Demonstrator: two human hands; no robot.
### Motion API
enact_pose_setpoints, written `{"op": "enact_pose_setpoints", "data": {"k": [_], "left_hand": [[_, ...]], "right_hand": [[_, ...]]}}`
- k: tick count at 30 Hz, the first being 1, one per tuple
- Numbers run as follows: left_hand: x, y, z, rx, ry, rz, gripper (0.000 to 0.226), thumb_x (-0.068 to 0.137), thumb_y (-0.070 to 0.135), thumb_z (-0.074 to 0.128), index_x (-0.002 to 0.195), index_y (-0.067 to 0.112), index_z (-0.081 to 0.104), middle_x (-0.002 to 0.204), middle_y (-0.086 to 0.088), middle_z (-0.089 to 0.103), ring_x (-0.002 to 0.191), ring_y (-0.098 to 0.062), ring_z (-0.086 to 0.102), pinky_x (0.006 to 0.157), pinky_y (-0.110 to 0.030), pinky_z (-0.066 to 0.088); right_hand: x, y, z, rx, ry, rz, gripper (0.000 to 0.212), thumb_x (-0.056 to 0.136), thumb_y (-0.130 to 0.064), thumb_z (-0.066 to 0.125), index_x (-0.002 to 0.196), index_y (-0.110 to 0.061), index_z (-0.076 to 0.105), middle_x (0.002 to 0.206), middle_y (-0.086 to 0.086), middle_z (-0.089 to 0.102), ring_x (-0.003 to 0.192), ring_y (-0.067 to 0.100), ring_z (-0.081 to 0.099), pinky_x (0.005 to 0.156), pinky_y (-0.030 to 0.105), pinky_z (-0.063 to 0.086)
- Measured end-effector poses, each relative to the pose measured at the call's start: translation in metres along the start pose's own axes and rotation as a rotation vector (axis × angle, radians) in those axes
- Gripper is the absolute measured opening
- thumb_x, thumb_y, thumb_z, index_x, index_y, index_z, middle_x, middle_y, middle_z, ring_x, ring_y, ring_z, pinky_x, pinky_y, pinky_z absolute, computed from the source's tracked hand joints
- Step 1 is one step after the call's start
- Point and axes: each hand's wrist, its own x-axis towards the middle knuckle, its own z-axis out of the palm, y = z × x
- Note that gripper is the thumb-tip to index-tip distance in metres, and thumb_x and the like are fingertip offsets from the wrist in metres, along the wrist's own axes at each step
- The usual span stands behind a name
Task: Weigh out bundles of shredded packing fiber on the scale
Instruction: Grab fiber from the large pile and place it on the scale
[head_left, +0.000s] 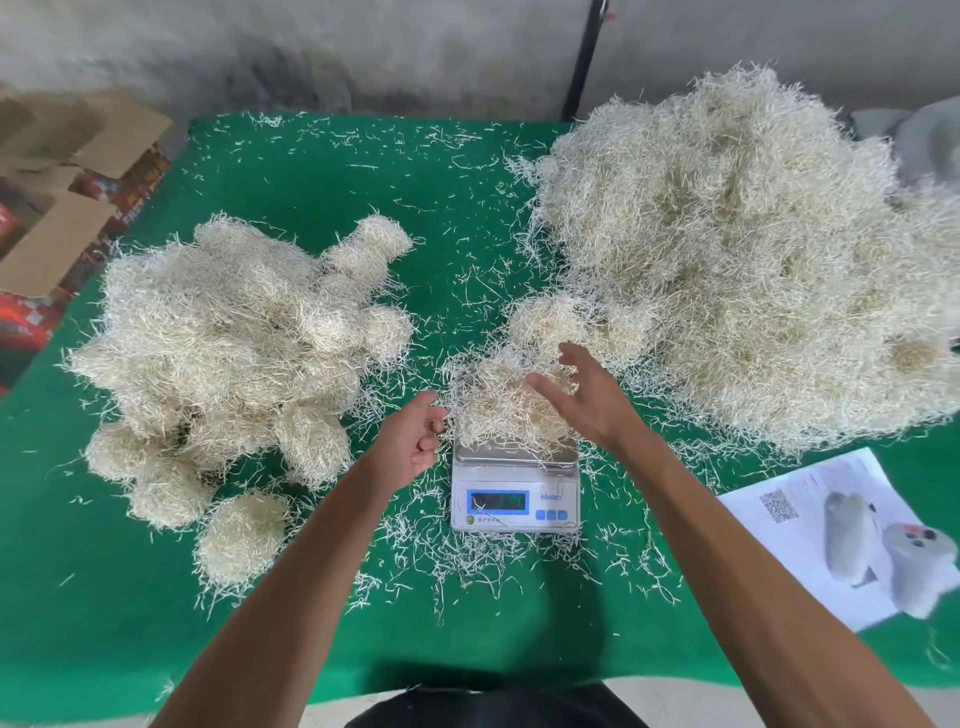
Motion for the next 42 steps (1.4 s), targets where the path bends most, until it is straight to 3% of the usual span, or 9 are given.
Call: {"op": "enact_pose_setpoints", "data": {"k": [12,17,21,24,28,32,36,39,42], "left_hand": [[0.011,0.013,0.021,0.079,0.041,0.097,0.038,0.099,0.041,0.057,0.107,0.005,0.064,0.075,0.001,0.054,0.046,-0.006,0.034,0.036,-0.018,0.028],[0.023,0.006,0.042,0.438,0.284,0.37,0.056,0.097,0.053,0.051,0.135,0.013,0.051,0.115,-0.014,0.064,0.1,-0.026,0.064,0.083,-0.039,0.05],[0.025,-0.003,0.076,0.436,0.11,0.374,0.059,0.103,0.058,0.034,0.156,0.033,0.025,0.164,0.0,0.024,0.146,-0.022,0.029,0.118,-0.045,0.023],[0.019,-0.003,0.092,0.313,0.111,0.398,0.055,0.105,0.056,0.028,0.153,0.03,0.034,0.16,0.002,0.033,0.136,-0.01,0.037,0.108,-0.027,0.024],[0.01,0.031,0.059,-0.074,0.198,0.308,0.057,0.094,0.057,0.058,0.136,0.018,0.054,0.126,0.0,0.054,0.11,-0.015,0.057,0.098,-0.032,0.043],[-0.001,0.048,0.029,-0.219,0.015,0.193,0.022,0.11,0.027,0.034,0.094,0.035,0.047,0.101,0.014,0.051,0.1,0.001,0.063,0.089,-0.017,0.052],[-0.02,0.045,0.017,-0.062,-0.204,-0.07,0.016,0.104,0.025,0.043,0.113,0.018,0.055,0.133,-0.013,0.057,0.12,-0.035,0.058,0.097,-0.054,0.052],[-0.026,0.061,-0.001,-0.505,-0.079,0.045,0.038,0.096,0.035,0.046,0.105,0.002,0.063,0.098,-0.02,0.068,0.09,-0.032,0.069,0.073,-0.046,0.059],[-0.027,0.053,-0.011,-0.274,0.155,0.099,0.048,0.106,0.046,0.036,0.096,0.008,0.063,0.092,-0.015,0.064,0.089,-0.026,0.064,0.085,-0.04,0.054]], "right_hand": [[0.02,0.007,-0.004,0.017,-0.042,-0.007,0.097,0.087,-0.084,0.048,0.158,-0.02,0.03,0.153,0.007,0.051,0.127,0.029,0.06,0.103,0.055,0.052],[0.022,0.011,0.013,0.103,0.269,0.06,0.071,0.105,-0.069,0.023,0.119,-0.011,0.061,0.108,0.01,0.071,0.082,0.015,0.067,0.075,0.039,0.059],[0.011,-0.014,0.063,0.422,0.258,0.139,0.062,0.114,-0.045,0.021,0.101,-0.003,0.064,0.092,0.021,0.068,0.076,0.023,0.063,0.074,0.045,0.057],[0.014,-0.046,0.097,0.556,0.076,0.16,0.057,0.112,-0.049,0.025,0.139,-0.012,0.059,0.139,0.011,0.063,0.128,0.019,0.059,0.114,0.044,0.044],[0.02,-0.076,0.108,0.734,0.146,-0.007,0.028,0.109,-0.038,0.048,0.111,-0.019,0.069,0.099,-0.01,0.072,0.089,0.006,0.066,0.084,0.038,0.055],[0.026,-0.103,0.111,0.231,0.282,-0.462,0.036,0.107,-0.047,0.048,0.13,-0.023,0.061,0.136,-0.008,0.06,0.129,0.009,0.051,0.113,0.035,0.034],[0.044,-0.122,0.095,0.396,0.117,-0.092,0.059,0.088,-0.08,0.055,0.134,-0.042,0.058,0.136,-0.018,0.059,0.127,-0.004,0.052,0.103,0.019,0.038],[0.027,-0.126,0.097,0.313,0.122,-0.216,0.025,0.097,-0.05,0.056,0.114,-0.037,0.068,0.12,-0.014,0.066,0.114,-0.017,0.056,0.098,0.01,0.044],[0.008,-0.132,0.125,0.211,0.073,-0.565,0.038,0.103,-0.038,0.046,0.128,-0.018,0.066,0.149,-0.007,0.055,0.14,0.001,0.044,0.119,0.025,0.033]]}}
